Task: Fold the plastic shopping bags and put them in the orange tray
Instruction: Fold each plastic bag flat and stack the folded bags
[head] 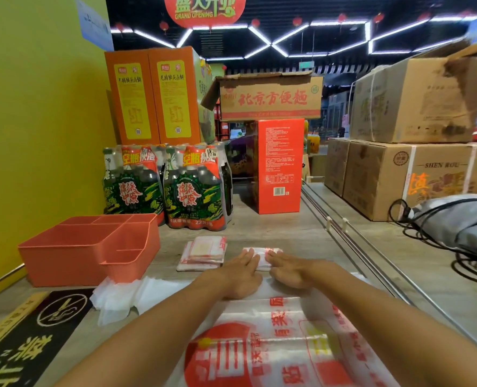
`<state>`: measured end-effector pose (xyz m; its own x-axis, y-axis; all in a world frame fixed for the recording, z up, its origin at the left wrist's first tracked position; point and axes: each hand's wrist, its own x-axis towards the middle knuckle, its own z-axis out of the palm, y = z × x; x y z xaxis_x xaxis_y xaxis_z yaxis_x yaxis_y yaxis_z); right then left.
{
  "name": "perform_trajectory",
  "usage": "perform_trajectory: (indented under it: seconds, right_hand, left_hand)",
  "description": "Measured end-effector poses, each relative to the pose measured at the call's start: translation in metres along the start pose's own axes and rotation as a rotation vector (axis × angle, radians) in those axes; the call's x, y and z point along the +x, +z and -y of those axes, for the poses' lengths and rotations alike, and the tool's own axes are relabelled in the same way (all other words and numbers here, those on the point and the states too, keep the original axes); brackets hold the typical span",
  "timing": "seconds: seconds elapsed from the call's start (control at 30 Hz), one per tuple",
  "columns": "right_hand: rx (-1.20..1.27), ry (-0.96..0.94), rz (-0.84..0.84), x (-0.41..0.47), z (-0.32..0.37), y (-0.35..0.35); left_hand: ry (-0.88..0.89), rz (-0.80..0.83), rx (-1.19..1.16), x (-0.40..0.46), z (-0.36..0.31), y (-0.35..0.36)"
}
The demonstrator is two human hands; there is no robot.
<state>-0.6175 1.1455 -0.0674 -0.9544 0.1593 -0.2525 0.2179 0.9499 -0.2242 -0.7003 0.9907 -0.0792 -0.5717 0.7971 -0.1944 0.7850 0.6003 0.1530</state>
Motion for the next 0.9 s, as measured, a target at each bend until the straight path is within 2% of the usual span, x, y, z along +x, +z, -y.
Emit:
perform_trajectory:
  seconds: [0.1,0.23,0.3,0.43,0.6,0.7,0.8,0.9]
  right_hand:
    - [0.144,-0.029,-0.087,-0.015,0.007,-0.024]
    - [0.039,-0.180,-0.173,-0.070,0.024,-0.039]
    - [0.048,-0.248,-0.185,-0.103,0.032,-0.037]
    - [-0.018,-0.350,-0.184,-0.173,0.049,-0.007]
    - [0.007,-0.396,-0.075,-0.239,0.063,0.037]
    - [-0.032,-0.404,-0.015,-0.252,0.069,0.054]
    - [-0.051,-0.365,0.017,-0.251,0.072,0.068]
    - [-0.046,-0.320,0.008,-0.250,0.079,0.077]
  left_hand:
    - [0.051,-0.122,-0.027,-0.016,-0.005,-0.010]
    - [0.230,-0.324,-0.117,-0.059,-0.013,-0.030]
    - [0.311,-0.363,-0.163,-0.092,-0.013,-0.031]
    - [0.349,-0.268,-0.110,-0.169,-0.008,-0.005]
    - [0.395,-0.091,-0.126,-0.247,-0.005,0.018]
    - [0.409,-0.026,-0.093,-0.269,-0.005,0.026]
    - [0.342,0.050,-0.067,-0.279,0.000,0.036]
    - [0.324,0.062,-0.052,-0.283,0.006,0.041]
